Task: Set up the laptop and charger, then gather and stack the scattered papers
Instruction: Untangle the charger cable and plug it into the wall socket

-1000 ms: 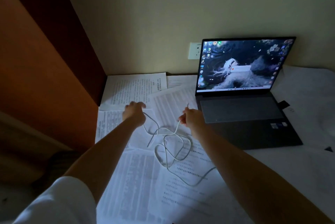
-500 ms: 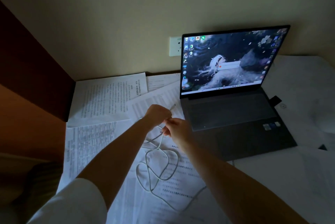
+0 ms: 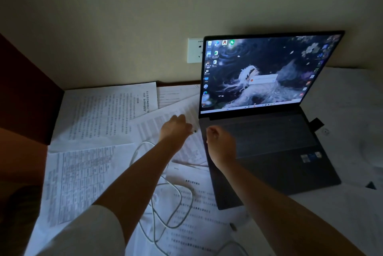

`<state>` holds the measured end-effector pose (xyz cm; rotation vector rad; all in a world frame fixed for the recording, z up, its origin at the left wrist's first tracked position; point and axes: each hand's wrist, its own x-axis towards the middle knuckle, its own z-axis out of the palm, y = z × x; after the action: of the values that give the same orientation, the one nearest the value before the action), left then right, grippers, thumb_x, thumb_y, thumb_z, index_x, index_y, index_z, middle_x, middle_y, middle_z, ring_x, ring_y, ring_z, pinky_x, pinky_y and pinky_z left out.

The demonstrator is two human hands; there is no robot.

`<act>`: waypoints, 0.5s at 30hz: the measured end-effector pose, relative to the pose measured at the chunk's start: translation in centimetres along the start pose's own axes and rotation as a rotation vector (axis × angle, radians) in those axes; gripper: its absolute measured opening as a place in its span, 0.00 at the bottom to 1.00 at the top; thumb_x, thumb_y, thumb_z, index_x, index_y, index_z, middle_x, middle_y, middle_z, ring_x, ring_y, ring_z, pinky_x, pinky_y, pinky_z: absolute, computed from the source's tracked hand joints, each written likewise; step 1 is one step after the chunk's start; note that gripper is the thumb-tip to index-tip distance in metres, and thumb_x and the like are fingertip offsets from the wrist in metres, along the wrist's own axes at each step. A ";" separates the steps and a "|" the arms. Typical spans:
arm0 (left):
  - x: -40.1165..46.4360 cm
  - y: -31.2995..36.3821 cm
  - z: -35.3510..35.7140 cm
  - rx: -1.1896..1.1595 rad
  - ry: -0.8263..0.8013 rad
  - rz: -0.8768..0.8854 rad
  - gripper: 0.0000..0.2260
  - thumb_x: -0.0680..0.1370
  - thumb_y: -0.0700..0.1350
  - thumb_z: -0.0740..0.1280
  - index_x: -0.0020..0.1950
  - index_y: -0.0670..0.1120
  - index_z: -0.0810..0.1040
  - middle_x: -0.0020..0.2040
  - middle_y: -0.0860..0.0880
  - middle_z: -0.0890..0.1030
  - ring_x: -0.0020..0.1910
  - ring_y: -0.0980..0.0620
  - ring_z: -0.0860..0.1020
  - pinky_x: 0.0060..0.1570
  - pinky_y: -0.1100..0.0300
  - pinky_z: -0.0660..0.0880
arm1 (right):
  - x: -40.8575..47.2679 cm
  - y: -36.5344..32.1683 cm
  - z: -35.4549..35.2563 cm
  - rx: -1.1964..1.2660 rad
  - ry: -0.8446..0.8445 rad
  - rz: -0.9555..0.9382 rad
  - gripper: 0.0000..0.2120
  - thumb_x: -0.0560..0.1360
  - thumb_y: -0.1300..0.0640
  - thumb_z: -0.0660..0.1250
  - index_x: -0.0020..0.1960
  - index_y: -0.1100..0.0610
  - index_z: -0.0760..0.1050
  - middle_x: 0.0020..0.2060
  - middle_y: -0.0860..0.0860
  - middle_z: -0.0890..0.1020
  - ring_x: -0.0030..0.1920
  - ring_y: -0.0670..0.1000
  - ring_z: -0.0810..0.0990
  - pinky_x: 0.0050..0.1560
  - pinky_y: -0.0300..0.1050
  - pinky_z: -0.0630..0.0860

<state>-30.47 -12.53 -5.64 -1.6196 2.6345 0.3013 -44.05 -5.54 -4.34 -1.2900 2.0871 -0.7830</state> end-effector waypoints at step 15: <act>0.5 0.2 0.6 0.095 0.095 0.034 0.05 0.74 0.41 0.69 0.49 0.43 0.77 0.45 0.47 0.75 0.39 0.48 0.76 0.28 0.57 0.69 | 3.0 0.6 0.3 -0.645 -0.042 -0.401 0.17 0.79 0.52 0.60 0.63 0.59 0.74 0.63 0.54 0.77 0.66 0.54 0.72 0.69 0.48 0.63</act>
<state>-30.96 -12.80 -6.27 -1.6000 2.7019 0.1003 -45.35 -8.11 -5.46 -2.0888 2.1535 -0.2139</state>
